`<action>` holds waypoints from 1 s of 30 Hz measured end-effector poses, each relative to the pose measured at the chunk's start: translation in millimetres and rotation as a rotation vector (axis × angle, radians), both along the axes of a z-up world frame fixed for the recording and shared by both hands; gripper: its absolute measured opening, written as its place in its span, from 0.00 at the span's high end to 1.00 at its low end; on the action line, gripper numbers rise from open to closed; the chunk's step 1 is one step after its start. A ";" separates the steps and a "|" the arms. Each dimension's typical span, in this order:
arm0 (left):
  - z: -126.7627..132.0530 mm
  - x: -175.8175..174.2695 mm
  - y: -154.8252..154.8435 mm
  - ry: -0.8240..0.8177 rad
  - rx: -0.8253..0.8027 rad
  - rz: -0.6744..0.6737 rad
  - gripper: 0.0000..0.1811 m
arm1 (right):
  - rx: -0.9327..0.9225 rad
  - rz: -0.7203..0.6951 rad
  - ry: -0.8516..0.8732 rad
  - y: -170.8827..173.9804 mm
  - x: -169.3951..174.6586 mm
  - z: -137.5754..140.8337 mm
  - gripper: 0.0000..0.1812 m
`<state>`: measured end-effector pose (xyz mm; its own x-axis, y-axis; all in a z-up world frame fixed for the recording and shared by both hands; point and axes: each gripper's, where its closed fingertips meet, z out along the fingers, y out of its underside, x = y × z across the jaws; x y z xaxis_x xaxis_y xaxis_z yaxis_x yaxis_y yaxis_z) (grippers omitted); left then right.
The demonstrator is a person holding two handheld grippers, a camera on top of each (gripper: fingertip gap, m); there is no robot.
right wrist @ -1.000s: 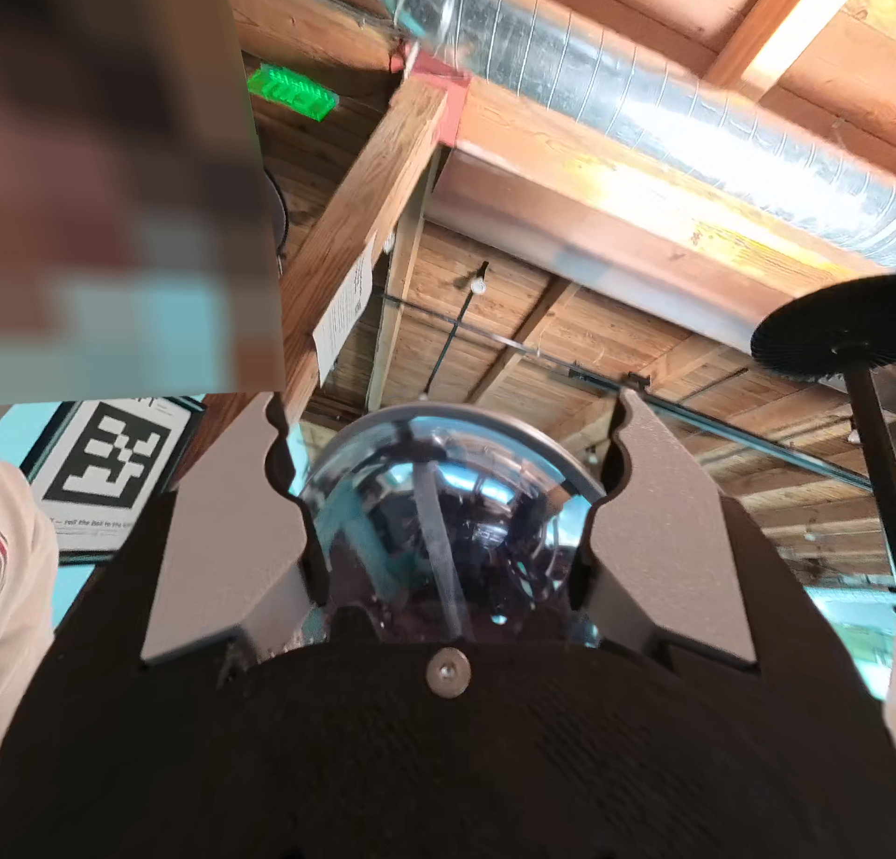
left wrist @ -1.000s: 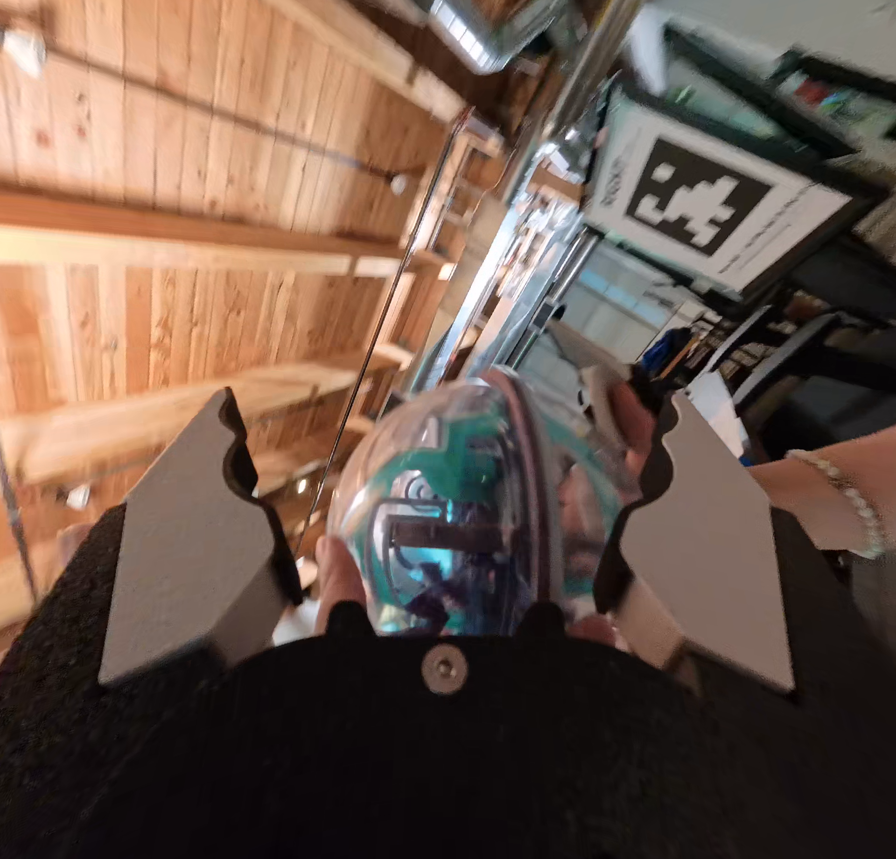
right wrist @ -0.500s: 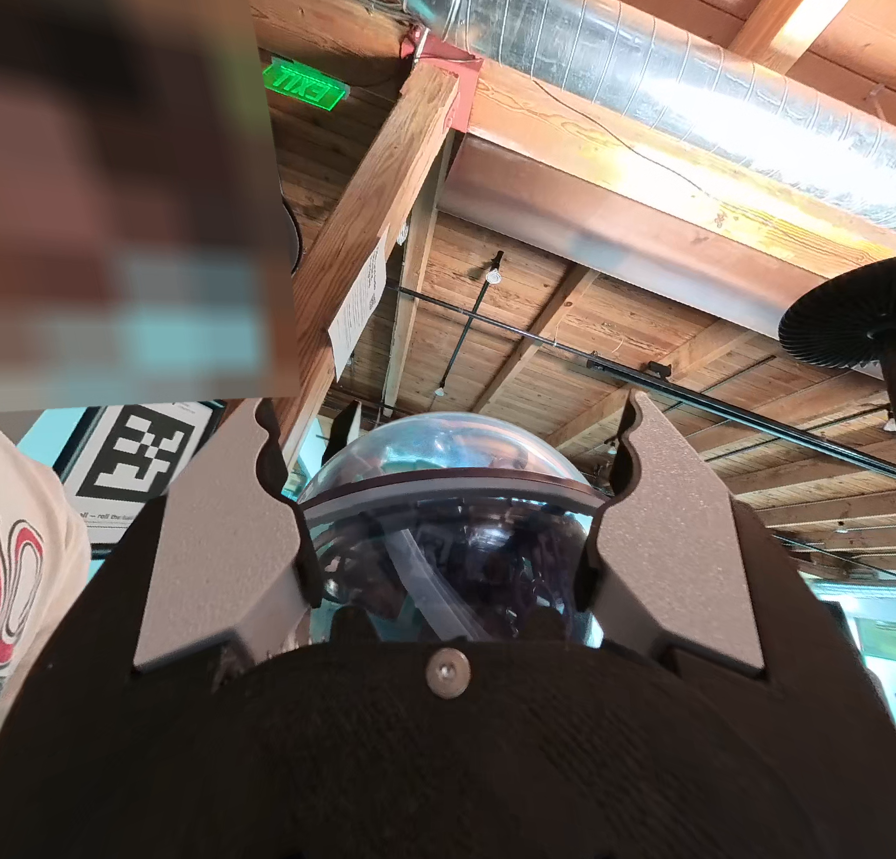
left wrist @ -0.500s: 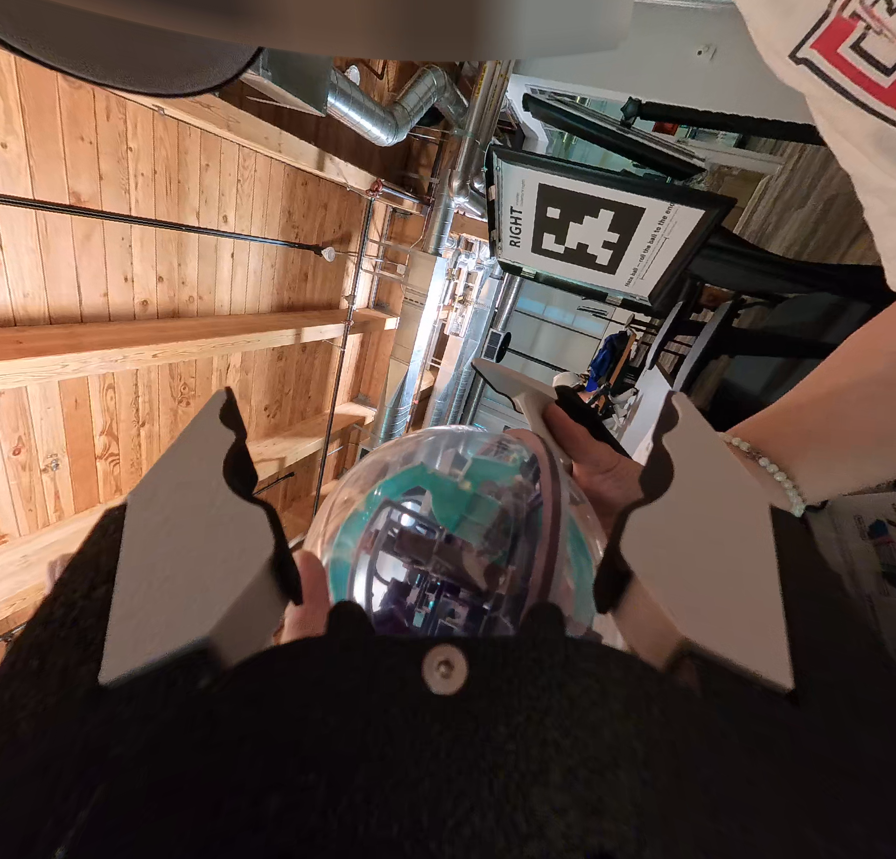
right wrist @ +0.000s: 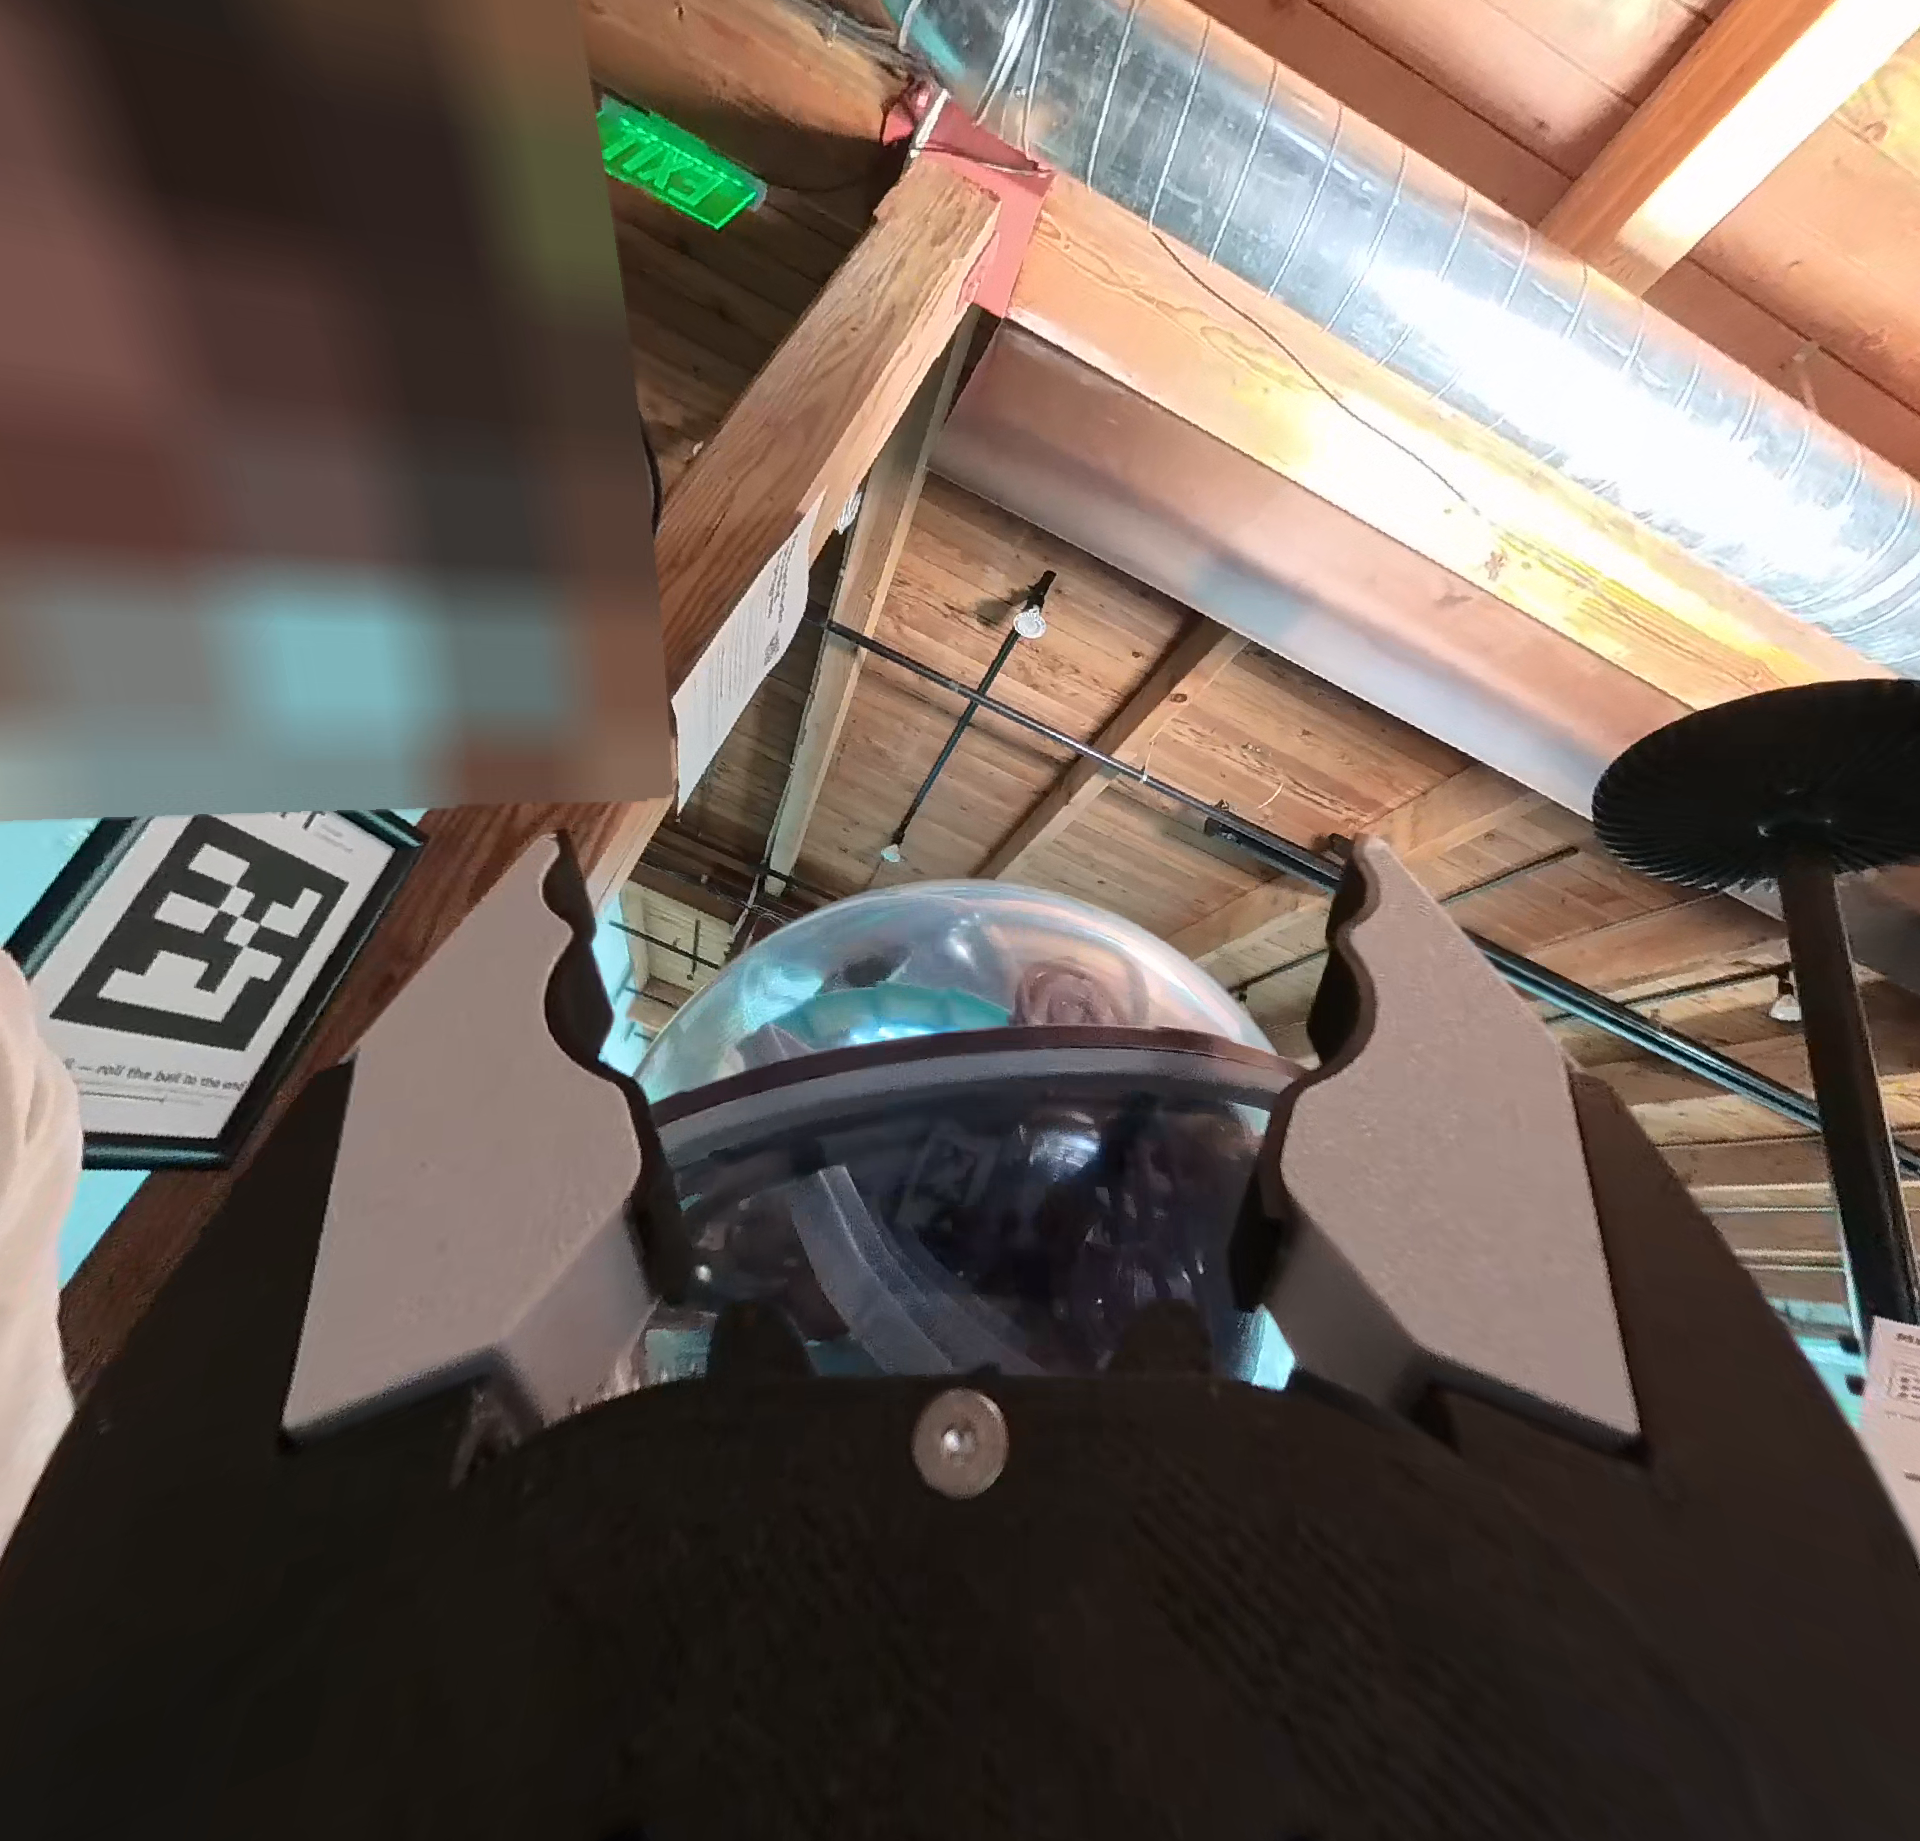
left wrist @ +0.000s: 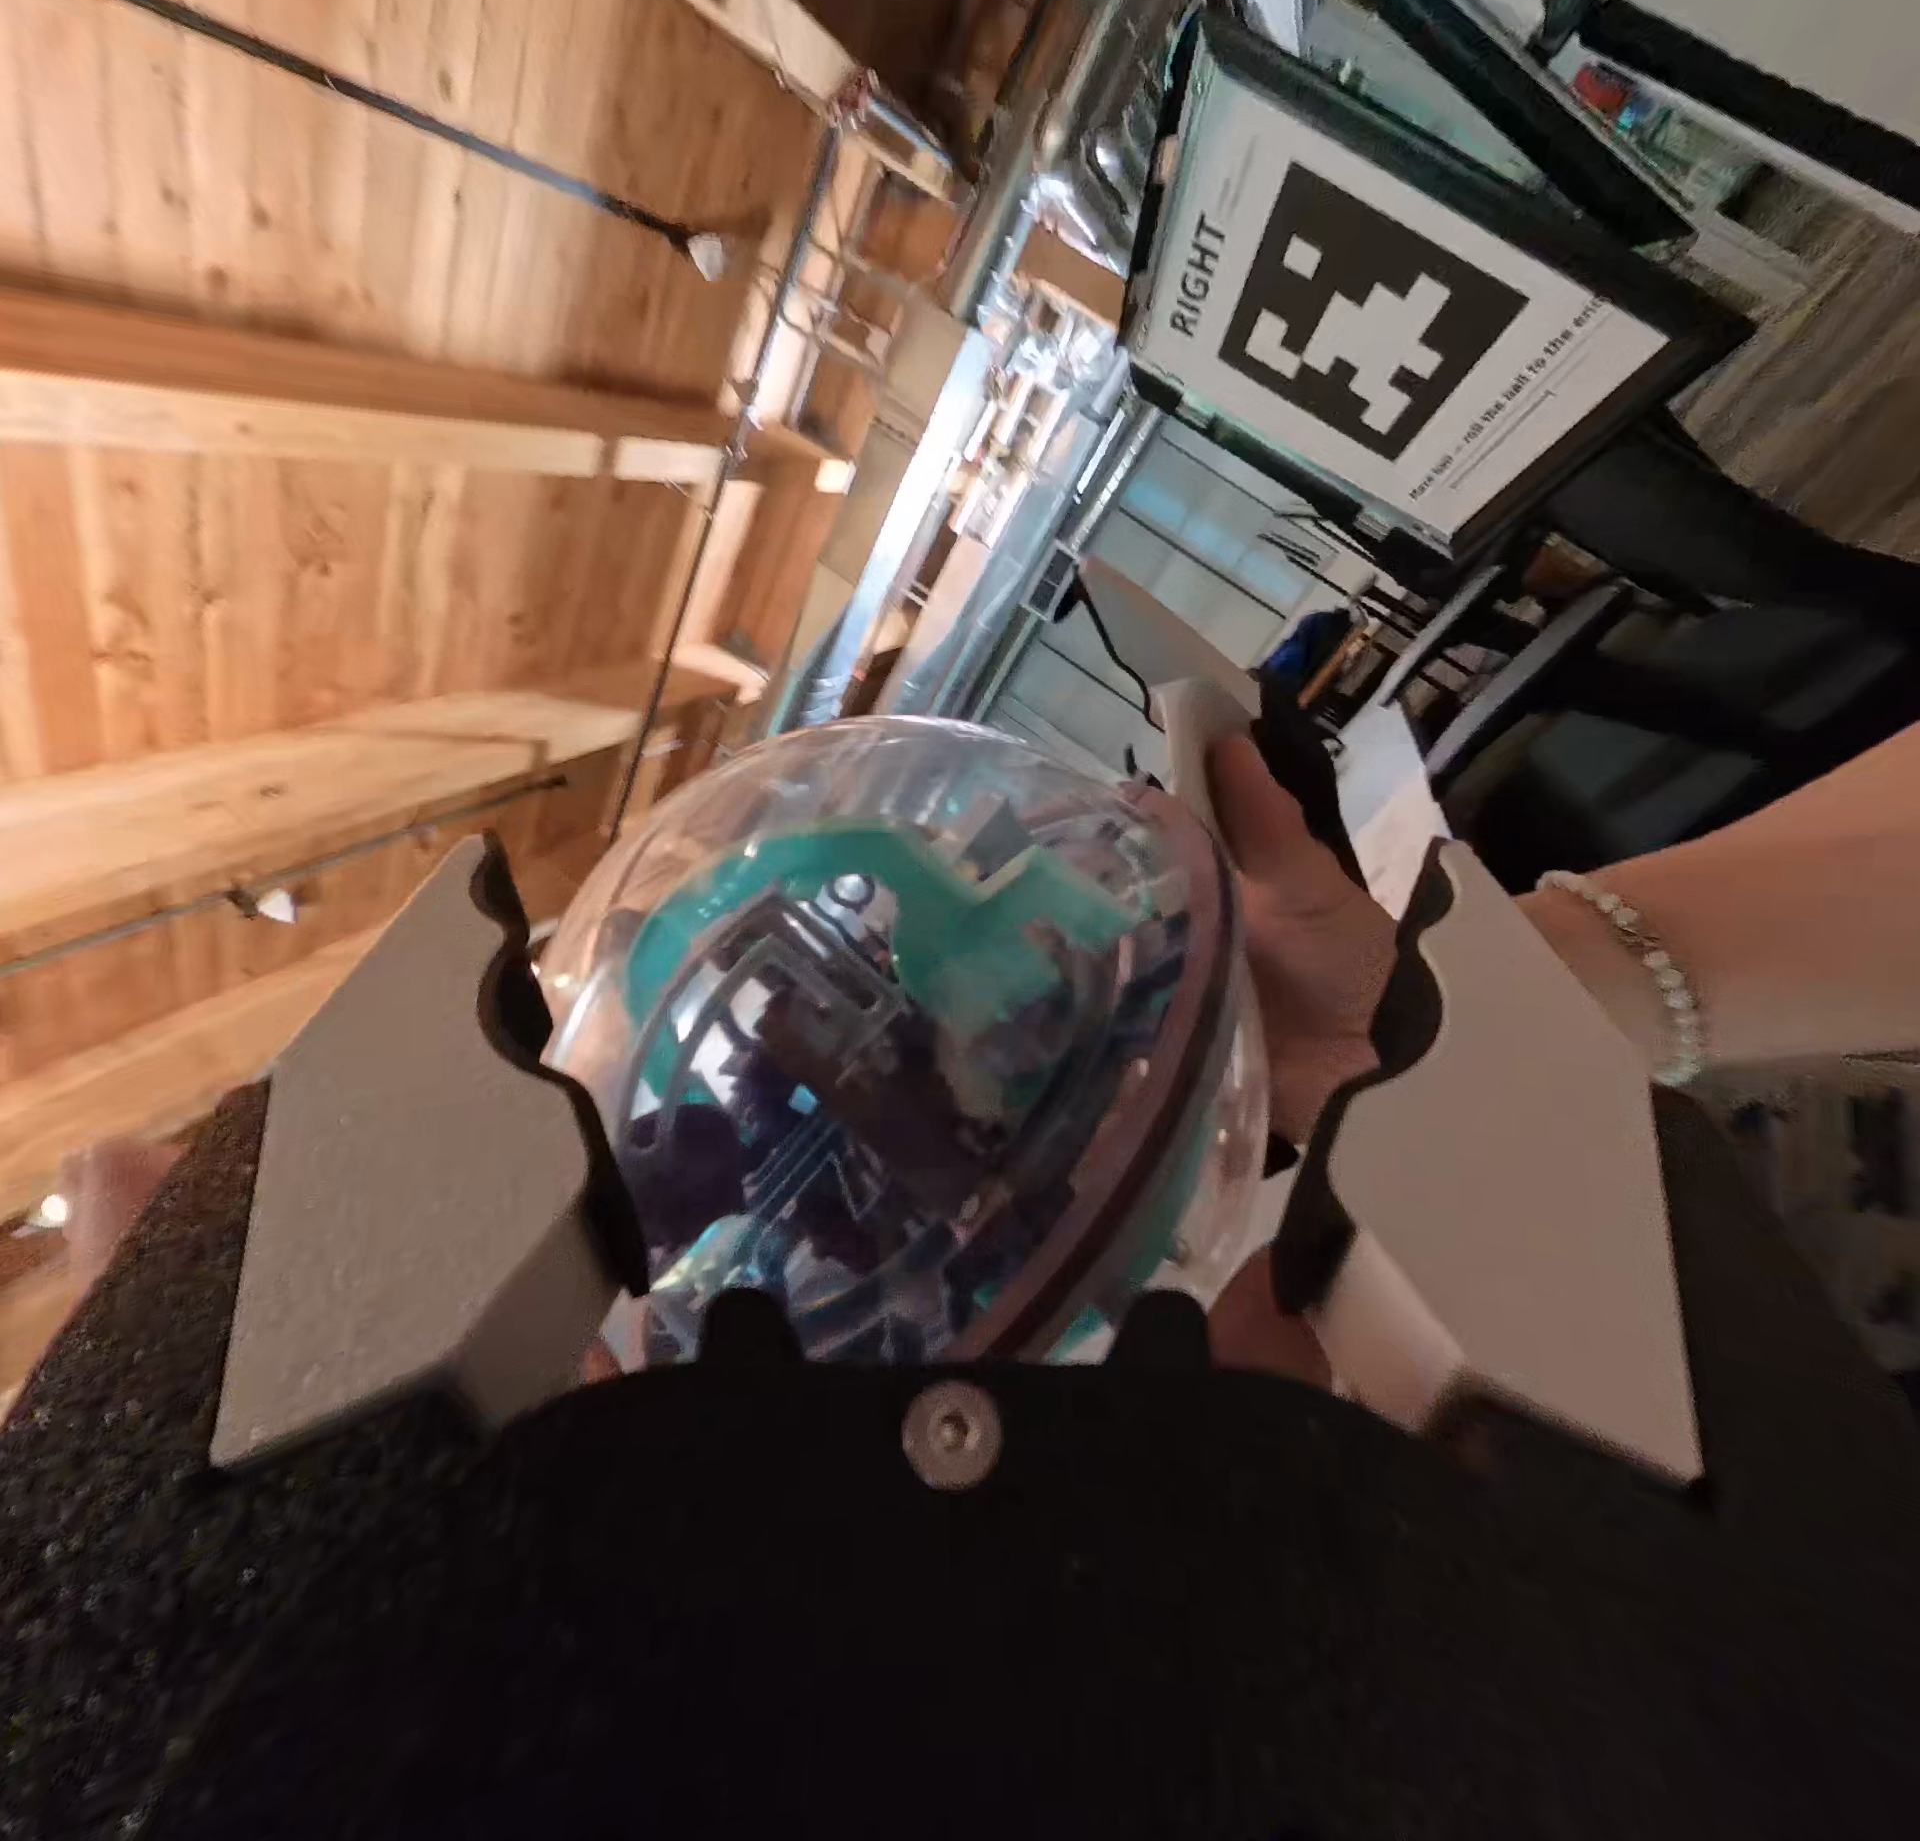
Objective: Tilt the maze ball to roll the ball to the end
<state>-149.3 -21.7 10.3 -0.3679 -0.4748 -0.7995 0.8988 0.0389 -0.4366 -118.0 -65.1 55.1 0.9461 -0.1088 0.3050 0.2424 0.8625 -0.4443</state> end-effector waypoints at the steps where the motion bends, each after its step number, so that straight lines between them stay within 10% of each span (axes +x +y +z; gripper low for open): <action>1: 2.8 -2.3 2.7 -0.026 -0.024 -0.006 0.13 | 0.003 0.012 -0.004 -1.2 -0.8 0.8 0.25; 8: 38.2 -6.4 37.6 -0.014 -0.357 -0.084 0.13 | -0.091 -0.024 -0.175 18.6 -15.1 17.6 0.24; 30: 64.2 -61.0 92.1 -0.552 -0.381 0.185 0.13 | -0.325 -0.044 -0.578 125.0 -73.3 70.8 0.21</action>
<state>-210.3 70.4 74.5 0.1587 -0.7751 -0.6115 0.9866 0.1477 0.0688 -191.3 59.9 125.9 0.6174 0.0390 0.7857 0.5518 0.6904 -0.4679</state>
